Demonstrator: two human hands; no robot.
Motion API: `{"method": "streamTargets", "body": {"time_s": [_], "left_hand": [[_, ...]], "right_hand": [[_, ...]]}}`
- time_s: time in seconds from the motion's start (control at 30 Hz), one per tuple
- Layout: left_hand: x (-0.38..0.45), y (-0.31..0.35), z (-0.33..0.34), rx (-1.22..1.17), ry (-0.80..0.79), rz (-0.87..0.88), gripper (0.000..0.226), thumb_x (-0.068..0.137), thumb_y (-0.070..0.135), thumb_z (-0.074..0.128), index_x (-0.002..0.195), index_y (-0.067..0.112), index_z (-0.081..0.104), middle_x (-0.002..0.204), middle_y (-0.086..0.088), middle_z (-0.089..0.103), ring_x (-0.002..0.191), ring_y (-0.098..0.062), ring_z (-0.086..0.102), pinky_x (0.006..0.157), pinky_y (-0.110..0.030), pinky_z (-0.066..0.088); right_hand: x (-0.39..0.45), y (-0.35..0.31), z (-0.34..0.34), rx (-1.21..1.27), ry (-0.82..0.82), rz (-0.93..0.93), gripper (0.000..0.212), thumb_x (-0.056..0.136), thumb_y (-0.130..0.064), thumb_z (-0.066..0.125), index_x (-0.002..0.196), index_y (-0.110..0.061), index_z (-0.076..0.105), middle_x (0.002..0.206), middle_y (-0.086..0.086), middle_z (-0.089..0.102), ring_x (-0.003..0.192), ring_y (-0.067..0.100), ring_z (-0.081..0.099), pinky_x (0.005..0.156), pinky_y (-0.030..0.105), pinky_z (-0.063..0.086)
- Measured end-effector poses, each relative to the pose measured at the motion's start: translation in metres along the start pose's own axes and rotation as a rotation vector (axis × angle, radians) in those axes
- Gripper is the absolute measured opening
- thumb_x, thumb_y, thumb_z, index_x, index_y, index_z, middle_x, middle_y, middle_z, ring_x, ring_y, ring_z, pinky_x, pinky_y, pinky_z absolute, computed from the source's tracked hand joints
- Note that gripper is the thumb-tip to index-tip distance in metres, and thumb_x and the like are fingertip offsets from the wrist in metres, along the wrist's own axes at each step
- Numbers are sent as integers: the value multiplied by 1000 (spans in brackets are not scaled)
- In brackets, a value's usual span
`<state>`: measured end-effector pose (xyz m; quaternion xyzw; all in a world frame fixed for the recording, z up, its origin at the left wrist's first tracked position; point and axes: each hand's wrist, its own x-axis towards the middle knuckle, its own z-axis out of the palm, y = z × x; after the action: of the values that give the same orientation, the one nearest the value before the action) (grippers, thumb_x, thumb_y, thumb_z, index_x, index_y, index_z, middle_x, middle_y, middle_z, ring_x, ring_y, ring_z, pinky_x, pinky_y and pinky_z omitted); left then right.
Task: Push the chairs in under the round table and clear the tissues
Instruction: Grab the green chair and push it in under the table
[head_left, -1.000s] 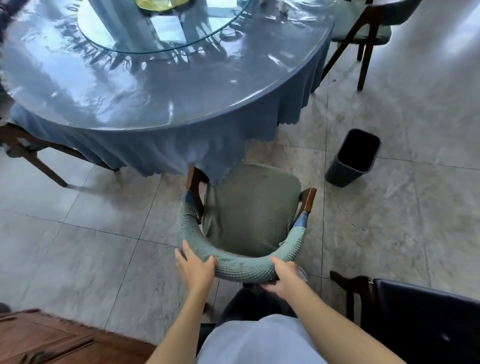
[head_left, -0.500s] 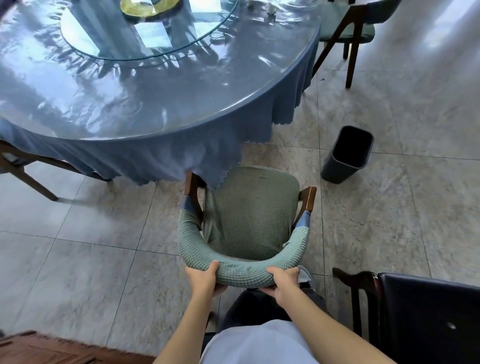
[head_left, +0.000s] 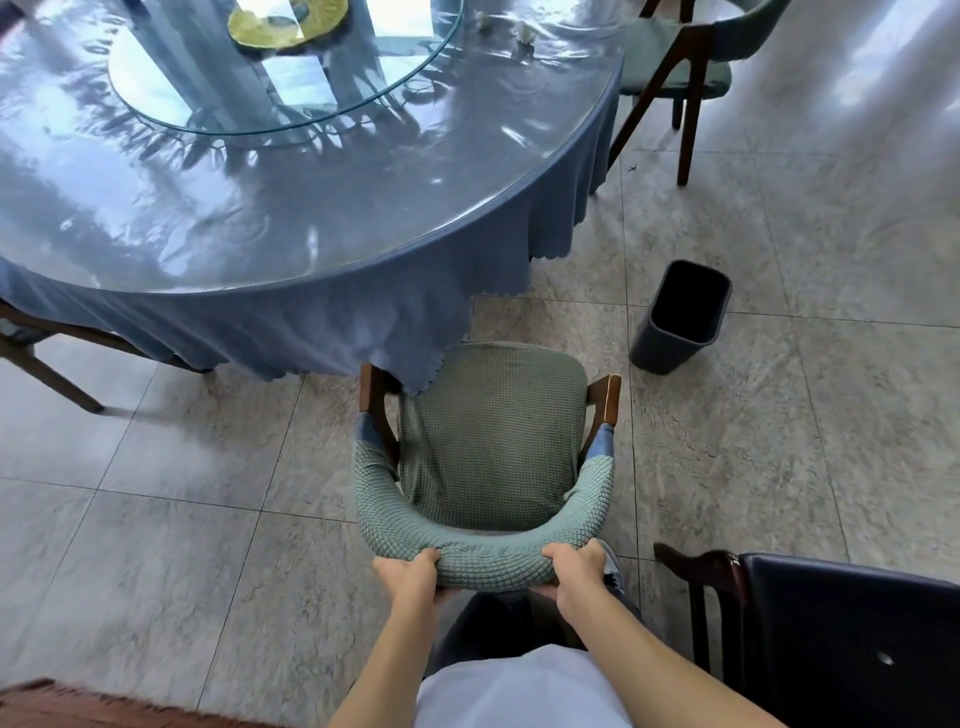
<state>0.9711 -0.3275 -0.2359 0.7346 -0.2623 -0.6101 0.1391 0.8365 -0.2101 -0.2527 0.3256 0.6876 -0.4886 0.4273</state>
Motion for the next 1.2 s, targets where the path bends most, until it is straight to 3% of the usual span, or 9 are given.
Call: {"method": "streamTargets", "body": {"time_s": [0.13, 0.23, 0.4, 0.57, 0.67, 0.8, 0.87, 0.97, 1.2], "left_hand": [[-21, -4, 20, -69, -2, -31, 49, 87, -12, 56, 123, 8, 30, 120, -17, 42, 103, -39, 56, 49, -42, 54], [-29, -13, 35, -104, 12, -51, 51, 87, -11, 57, 124, 11, 30, 124, -19, 43, 108, -40, 57, 49, -42, 57], [-42, -25, 63, -128, 53, -78, 52, 85, -11, 61, 119, 16, 31, 134, -22, 43, 111, -42, 57, 65, -57, 60], [-62, -37, 100, -185, 98, -98, 57, 82, -12, 62, 120, 18, 31, 136, -22, 42, 112, -43, 56, 60, -54, 59], [-79, -43, 126, -224, 118, -111, 61, 83, -14, 61, 126, 15, 30, 141, -22, 38, 118, -44, 52, 54, -47, 57], [-94, -55, 159, -242, 129, -141, 58, 81, -16, 62, 123, 11, 33, 140, -23, 41, 117, -45, 53, 54, -48, 58], [-101, -59, 174, -252, 141, -156, 63, 81, -17, 62, 128, 11, 32, 140, -26, 41, 115, -46, 53, 53, -47, 57], [-112, -60, 196, -256, 155, -183, 65, 83, -16, 61, 131, 13, 27, 143, -25, 36, 120, -47, 50, 64, -52, 56], [-119, -65, 219, -258, 180, -217, 66, 82, -15, 63, 130, 15, 28, 143, -25, 35, 120, -48, 50, 71, -61, 57]], "right_hand": [[11, -14, -18, -48, -20, -44, 54, 83, 12, 58, 130, -8, 40, 128, 18, 53, 104, 41, 58, 53, 48, 58], [19, -29, -33, -77, -30, -66, 60, 82, 11, 60, 135, -9, 39, 127, 18, 54, 102, 40, 59, 58, 51, 60], [43, -52, -55, -161, -25, -113, 56, 78, 6, 64, 127, -10, 43, 123, 19, 58, 102, 38, 61, 71, 58, 59], [50, -88, -82, -225, -62, -149, 48, 80, 9, 61, 122, -6, 44, 119, 17, 58, 103, 37, 60, 78, 58, 58], [60, -110, -99, -259, -51, -182, 41, 80, 10, 61, 116, -4, 47, 110, 14, 58, 96, 35, 60, 65, 45, 60], [86, -131, -119, -370, -19, -233, 34, 70, 1, 67, 97, -11, 52, 102, 16, 63, 89, 37, 63, 68, 57, 60], [100, -138, -129, -411, 9, -261, 28, 68, -1, 67, 89, -14, 53, 96, 15, 66, 84, 35, 64, 70, 53, 60], [116, -148, -139, -421, 20, -297, 23, 71, -4, 65, 89, -15, 57, 94, 12, 68, 82, 33, 66, 70, 49, 61], [126, -164, -149, -498, 65, -341, 24, 74, -10, 64, 97, -15, 60, 92, 8, 69, 81, 31, 65, 76, 47, 59]]}}
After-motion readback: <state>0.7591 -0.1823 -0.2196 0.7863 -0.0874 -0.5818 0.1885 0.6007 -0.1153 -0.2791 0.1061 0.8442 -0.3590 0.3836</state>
